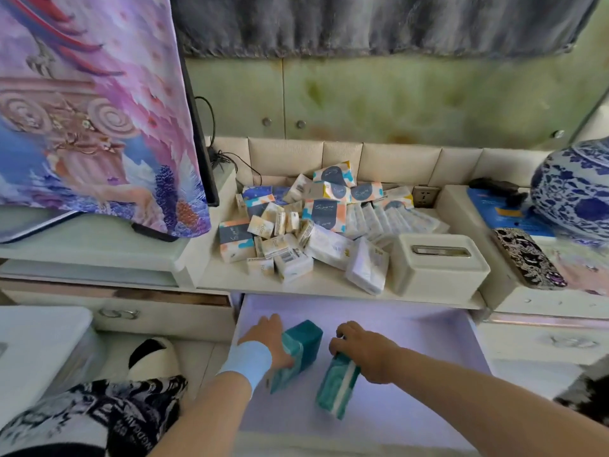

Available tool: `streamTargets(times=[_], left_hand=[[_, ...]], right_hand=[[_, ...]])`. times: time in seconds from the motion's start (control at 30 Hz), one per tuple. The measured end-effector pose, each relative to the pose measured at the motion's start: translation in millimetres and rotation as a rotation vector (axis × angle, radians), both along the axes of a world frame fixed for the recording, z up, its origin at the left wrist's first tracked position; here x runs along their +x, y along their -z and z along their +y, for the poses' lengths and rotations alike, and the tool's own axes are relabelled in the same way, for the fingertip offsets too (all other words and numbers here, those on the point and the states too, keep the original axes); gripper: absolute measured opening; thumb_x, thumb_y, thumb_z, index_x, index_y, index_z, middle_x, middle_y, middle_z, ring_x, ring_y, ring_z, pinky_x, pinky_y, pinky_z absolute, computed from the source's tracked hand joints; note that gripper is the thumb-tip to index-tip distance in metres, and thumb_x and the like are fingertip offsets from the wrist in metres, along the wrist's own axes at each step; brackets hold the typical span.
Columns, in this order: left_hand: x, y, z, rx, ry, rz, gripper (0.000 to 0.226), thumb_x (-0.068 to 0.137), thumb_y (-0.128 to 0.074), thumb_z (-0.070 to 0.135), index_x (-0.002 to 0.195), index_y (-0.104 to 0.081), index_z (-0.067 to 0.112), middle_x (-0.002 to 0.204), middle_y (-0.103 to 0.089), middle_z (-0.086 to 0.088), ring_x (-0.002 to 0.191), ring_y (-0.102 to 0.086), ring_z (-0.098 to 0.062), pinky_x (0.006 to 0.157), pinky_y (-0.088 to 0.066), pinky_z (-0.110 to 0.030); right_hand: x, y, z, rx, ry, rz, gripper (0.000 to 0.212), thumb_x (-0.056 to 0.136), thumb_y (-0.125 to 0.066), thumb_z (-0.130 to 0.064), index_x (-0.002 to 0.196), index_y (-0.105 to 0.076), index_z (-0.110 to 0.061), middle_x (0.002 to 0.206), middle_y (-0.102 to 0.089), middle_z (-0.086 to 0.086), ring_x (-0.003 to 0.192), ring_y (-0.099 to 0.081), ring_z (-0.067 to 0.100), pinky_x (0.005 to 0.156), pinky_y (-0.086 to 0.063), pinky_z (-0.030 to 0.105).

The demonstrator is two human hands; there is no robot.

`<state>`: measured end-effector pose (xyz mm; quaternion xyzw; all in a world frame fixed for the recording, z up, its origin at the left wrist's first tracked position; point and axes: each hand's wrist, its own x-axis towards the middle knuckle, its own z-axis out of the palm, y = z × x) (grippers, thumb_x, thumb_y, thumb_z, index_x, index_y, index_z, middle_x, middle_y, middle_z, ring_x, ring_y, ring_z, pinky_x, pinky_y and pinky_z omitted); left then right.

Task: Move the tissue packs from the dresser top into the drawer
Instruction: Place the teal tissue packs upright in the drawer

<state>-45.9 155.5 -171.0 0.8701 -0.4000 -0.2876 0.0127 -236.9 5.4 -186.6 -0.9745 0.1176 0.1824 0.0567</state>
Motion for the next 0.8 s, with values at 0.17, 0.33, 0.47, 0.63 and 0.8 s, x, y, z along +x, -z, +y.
streamTargets(times=[0.17,0.33,0.47,0.63,0.8], left_hand=[[7,23,5,0.107,0.079,-0.009,0.092,0.068,-0.076,0.052,0.141,-0.026,0.026,0.13,-0.043,-0.004,0.117,-0.05,-0.029,0.093,-0.048,-0.04],[-5,12,-7,-0.058,0.182,-0.14,0.076,0.078,-0.067,0.05,0.142,-0.033,0.028,0.137,-0.039,-0.002,0.127,-0.04,-0.025,0.102,-0.04,-0.037],[-43,8,-10,-0.105,0.193,0.1,0.044,0.089,-0.062,0.035,0.131,-0.049,0.03,0.125,-0.056,0.003,0.109,-0.055,-0.019,0.093,-0.046,-0.032],[-67,16,6,-0.054,0.249,0.184,0.055,0.092,-0.059,0.028,0.144,-0.043,0.027,0.144,-0.048,0.004,0.126,-0.05,-0.017,0.103,-0.04,-0.026],[-54,2,12,-0.047,0.101,0.316,0.097,0.074,-0.066,0.053,0.153,-0.012,0.039,0.156,-0.03,0.008,0.135,-0.042,-0.022,0.107,-0.04,-0.037]], right_hand=[[-12,12,-20,0.117,0.191,0.119,0.09,0.082,-0.075,-0.012,0.151,-0.022,-0.037,0.145,-0.034,0.003,0.133,-0.04,0.028,0.104,-0.045,0.042],[-14,13,-16,0.374,0.464,0.131,0.067,0.076,-0.081,-0.036,0.13,-0.04,-0.034,0.125,-0.042,0.004,0.105,-0.055,0.029,0.073,-0.06,0.041],[-13,16,11,0.703,0.855,0.095,0.043,0.085,-0.062,-0.051,0.112,-0.047,-0.021,0.111,-0.051,0.011,0.086,-0.056,0.028,0.048,-0.055,0.034],[-29,27,28,0.866,1.033,-0.235,0.039,0.079,-0.074,-0.014,0.103,-0.043,-0.018,0.11,-0.053,0.012,0.082,-0.059,0.024,0.064,-0.061,0.035],[-53,-19,19,1.041,0.922,-0.414,0.065,0.073,-0.07,0.014,0.122,-0.046,-0.02,0.12,-0.048,0.01,0.096,-0.06,0.026,0.073,-0.059,0.032]])
